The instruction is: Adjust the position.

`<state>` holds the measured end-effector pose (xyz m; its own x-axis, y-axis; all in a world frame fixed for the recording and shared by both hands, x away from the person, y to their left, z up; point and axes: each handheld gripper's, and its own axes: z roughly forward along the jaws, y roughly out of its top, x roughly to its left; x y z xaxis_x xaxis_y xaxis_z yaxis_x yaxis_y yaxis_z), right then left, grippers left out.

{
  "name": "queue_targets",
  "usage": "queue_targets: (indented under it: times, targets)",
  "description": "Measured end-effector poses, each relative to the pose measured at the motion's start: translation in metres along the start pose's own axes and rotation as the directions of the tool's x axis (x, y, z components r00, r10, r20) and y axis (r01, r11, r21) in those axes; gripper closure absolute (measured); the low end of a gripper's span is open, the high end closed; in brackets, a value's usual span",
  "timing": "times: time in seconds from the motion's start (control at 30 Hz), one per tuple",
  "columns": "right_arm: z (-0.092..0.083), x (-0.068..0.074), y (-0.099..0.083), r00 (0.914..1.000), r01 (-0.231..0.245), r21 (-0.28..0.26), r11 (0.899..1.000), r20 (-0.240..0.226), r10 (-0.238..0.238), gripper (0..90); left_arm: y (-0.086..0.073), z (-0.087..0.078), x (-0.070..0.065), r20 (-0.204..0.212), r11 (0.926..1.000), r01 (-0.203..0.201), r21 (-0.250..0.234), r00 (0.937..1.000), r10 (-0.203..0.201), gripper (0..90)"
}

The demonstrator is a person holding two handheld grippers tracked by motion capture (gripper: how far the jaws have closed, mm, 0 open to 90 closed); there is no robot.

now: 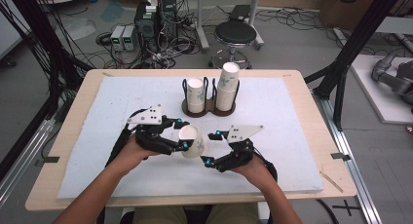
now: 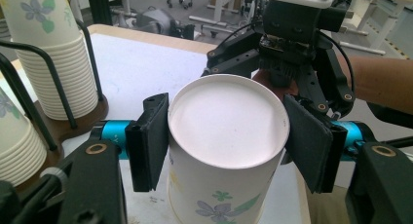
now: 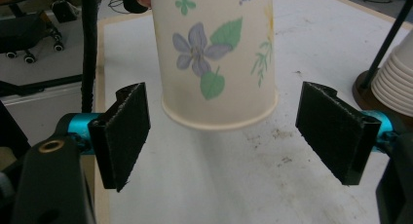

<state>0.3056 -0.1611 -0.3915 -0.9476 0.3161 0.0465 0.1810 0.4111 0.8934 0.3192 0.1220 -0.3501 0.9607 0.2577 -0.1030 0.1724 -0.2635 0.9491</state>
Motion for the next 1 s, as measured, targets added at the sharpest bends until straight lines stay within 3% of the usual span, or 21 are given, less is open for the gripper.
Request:
queue_targets:
  times: [0.47, 0.77, 1.0]
  targets:
    - [0.013, 0.002, 0.002, 0.9991, 0.006, -0.003, 1.000, -0.042, -0.007, 20.7, 0.000, 0.012, -0.005, 0.046, 0.9999, 0.006, 0.012, 0.9989, -0.007, 36.7]
    - [0.015, 0.003, 0.000, 0.9984, 0.008, -0.008, 1.000, -0.055, -0.008, 20.8, -0.001, 0.015, -0.006, 0.076, 0.9998, 0.017, -0.010, 0.9970, -0.017, 36.7]
    - [0.013, 0.004, 0.000, 0.9968, 0.031, -0.023, 0.999, -0.073, -0.032, 28.1, -0.002, 0.015, -0.008, 0.085, 0.9995, 0.021, -0.022, 0.9962, -0.019, 36.8]
